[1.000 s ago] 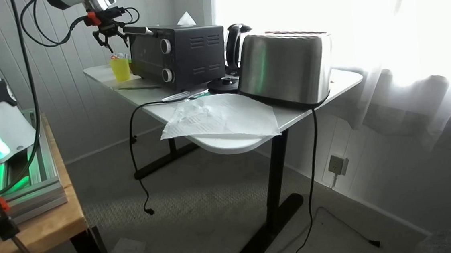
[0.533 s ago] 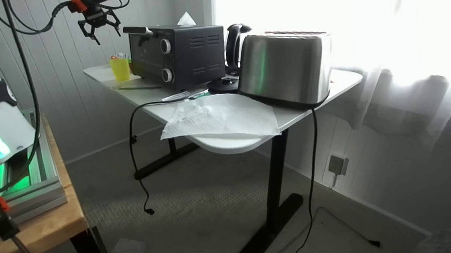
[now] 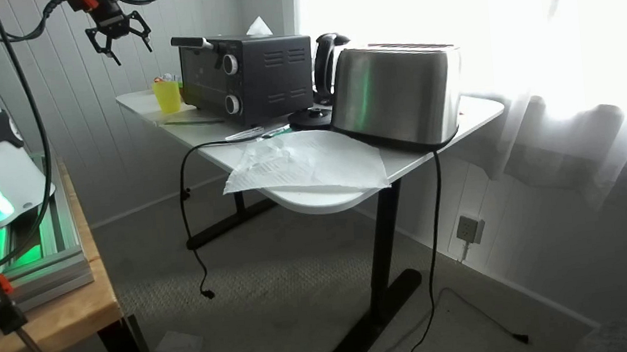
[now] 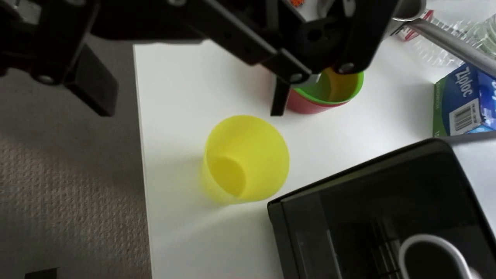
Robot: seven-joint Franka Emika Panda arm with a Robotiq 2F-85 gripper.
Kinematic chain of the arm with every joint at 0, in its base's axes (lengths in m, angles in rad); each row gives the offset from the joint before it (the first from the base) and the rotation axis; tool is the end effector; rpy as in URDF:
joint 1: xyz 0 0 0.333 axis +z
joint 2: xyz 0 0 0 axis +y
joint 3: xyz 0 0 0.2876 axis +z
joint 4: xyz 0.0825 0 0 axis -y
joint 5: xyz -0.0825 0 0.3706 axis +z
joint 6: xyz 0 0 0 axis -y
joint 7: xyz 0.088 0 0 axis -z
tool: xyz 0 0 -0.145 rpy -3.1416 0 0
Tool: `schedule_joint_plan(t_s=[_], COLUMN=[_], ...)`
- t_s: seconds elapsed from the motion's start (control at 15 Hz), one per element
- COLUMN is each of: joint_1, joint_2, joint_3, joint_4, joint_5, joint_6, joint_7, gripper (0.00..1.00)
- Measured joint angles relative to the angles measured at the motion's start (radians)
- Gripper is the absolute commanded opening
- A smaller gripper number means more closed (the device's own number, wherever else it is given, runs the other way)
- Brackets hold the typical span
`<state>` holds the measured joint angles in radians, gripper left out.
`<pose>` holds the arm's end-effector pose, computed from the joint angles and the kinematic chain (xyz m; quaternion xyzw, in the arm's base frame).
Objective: Stack the bowls together and put the yellow cup in the top bowl then place the bowls and cup on top of the toaster oven
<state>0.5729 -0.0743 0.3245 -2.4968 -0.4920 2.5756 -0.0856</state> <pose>0.2998 0.3701 0.2700 0.7588 0.6282 0.1262 0.1167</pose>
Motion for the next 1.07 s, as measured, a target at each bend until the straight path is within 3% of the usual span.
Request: schedule_joint_plan(t_s=[0.47,1.0,1.07], joint_1=[-0.059,-0.095,-0.095], joint_2=[0.023,0.136,0.152], joint_3=[0.052,0.05,0.049], joint_4=[-0.039,-0.029,-0.024], joint_5=[0.001,0.001,0.001], joint_6=[0.087,0.167,0.175], joint_7=[0.004,0.004,0.004], gripper=[1.0,1.0,0.87])
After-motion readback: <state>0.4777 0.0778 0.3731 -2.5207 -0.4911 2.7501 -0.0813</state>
